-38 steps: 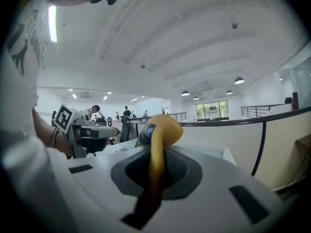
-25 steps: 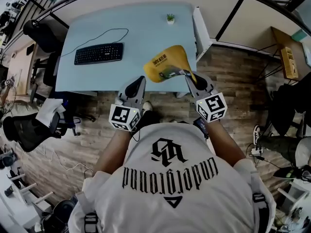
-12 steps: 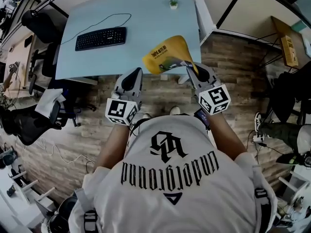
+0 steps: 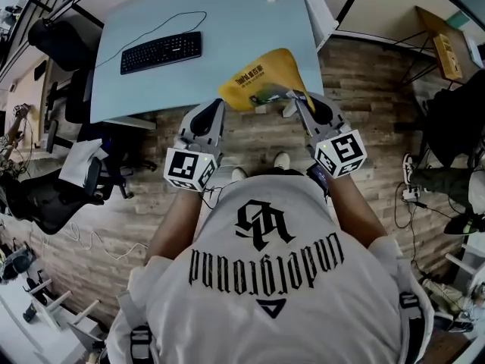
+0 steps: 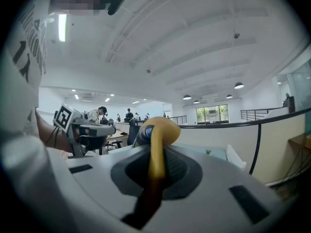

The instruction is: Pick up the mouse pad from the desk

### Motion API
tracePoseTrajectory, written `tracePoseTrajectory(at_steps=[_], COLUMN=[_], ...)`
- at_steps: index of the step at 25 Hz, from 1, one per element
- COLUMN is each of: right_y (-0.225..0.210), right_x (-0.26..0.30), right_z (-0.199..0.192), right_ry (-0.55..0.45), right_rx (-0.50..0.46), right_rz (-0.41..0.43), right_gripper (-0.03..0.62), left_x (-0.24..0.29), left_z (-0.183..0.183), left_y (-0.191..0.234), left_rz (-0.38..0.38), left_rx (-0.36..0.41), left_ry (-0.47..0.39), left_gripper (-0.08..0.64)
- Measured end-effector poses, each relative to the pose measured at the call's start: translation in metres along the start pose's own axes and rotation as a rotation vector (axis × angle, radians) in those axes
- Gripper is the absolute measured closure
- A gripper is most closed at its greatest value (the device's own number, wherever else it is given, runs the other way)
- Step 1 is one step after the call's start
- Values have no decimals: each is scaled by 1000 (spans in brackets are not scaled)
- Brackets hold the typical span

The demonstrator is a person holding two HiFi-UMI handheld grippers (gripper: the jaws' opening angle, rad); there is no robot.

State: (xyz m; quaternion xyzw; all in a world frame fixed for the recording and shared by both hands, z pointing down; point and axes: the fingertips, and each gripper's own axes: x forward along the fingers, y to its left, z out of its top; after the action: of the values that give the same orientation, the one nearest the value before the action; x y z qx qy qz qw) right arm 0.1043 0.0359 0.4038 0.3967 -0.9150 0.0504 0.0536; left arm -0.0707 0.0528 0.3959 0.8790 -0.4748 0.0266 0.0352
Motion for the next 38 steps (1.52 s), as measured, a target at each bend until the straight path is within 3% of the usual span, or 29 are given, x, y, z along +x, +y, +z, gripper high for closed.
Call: tracePoseTrajectory(at_steps=[19, 38], right_y=[97, 139], right_x=[-15, -16], right_z=[0, -4], right_ry=[-28, -35], right_rx=[-32, -27], right_rz=[-43, -70], right_gripper=[569, 569], left_x=[-79, -118], left_z=[-6, -22], left_y=[11, 27], left_rz=[-81, -112], left_rx=[10, -18], left_ry=[-14, -1], left_gripper=[552, 552])
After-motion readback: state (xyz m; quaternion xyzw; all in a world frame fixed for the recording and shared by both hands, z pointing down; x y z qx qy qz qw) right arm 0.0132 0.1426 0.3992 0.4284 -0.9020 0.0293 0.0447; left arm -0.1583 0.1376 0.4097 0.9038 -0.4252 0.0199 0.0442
